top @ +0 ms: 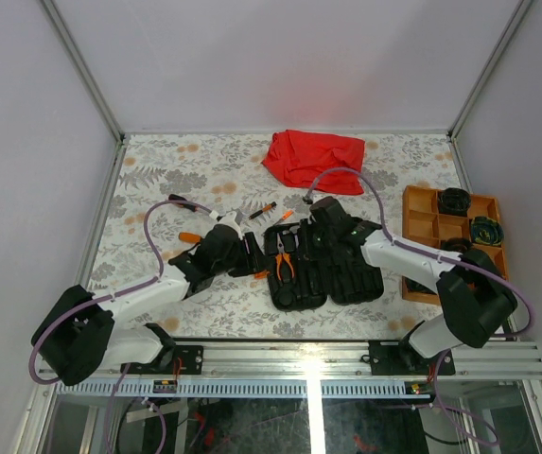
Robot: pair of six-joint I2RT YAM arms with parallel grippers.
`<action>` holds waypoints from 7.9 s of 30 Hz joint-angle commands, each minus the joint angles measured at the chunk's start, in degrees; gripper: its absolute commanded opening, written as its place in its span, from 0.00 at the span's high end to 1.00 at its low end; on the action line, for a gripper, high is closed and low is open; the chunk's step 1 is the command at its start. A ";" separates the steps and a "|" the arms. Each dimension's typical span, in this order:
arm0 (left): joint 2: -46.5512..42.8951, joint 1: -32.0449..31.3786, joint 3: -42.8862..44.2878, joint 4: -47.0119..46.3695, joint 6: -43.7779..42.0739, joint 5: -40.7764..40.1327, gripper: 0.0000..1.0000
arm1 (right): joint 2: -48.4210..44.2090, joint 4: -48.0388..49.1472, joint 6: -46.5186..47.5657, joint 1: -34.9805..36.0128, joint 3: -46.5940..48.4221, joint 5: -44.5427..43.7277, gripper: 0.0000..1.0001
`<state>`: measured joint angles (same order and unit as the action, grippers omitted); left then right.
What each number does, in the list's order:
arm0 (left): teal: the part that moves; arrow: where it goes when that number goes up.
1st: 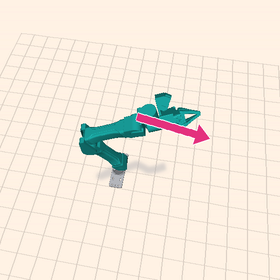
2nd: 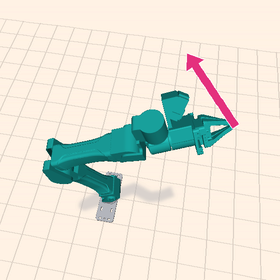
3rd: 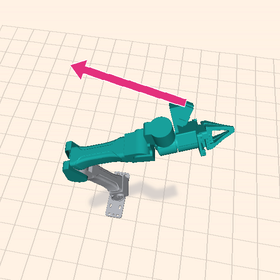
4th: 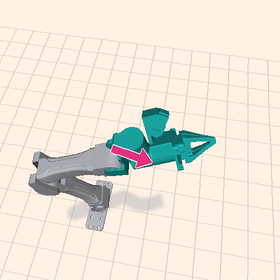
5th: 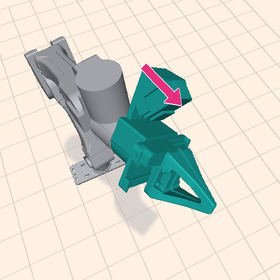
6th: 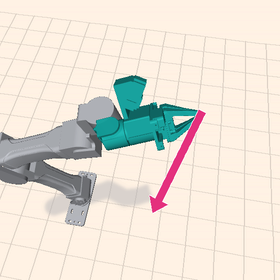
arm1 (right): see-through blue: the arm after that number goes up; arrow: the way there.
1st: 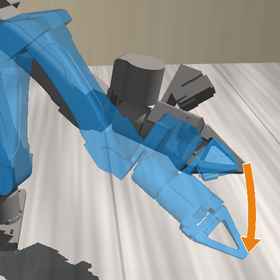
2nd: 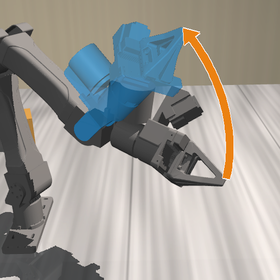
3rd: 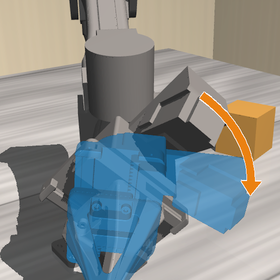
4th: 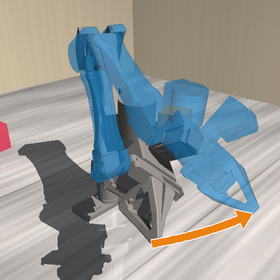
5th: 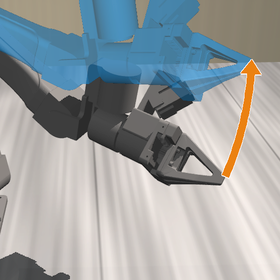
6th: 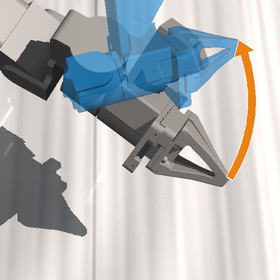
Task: Sort the tools into containers
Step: Place the hammer in the storage box, then pick up the screwdriver from the center of the board.
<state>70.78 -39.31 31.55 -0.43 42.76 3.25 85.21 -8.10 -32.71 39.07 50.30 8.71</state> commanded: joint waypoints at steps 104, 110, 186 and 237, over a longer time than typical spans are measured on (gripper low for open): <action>12.26 -6.26 1.08 -5.25 -4.79 1.05 0.73 | 11.45 -15.52 -0.98 14.00 -3.72 -7.47 1.00; 12.28 -7.16 1.74 -5.10 -4.56 1.55 0.73 | 6.81 -16.91 -1.88 14.02 -3.64 -7.71 0.99; 9.31 25.88 14.36 20.42 0.12 -24.46 0.34 | -31.41 -5.41 -7.90 13.99 32.78 -43.53 0.01; 24.51 30.04 17.46 17.54 6.40 -26.10 0.58 | -34.61 -19.14 -2.40 13.97 4.90 -43.75 0.00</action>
<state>94.26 -9.82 49.28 16.53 49.84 -20.32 51.11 -26.98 -34.98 52.80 55.18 -34.41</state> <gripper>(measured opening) 0.455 0.994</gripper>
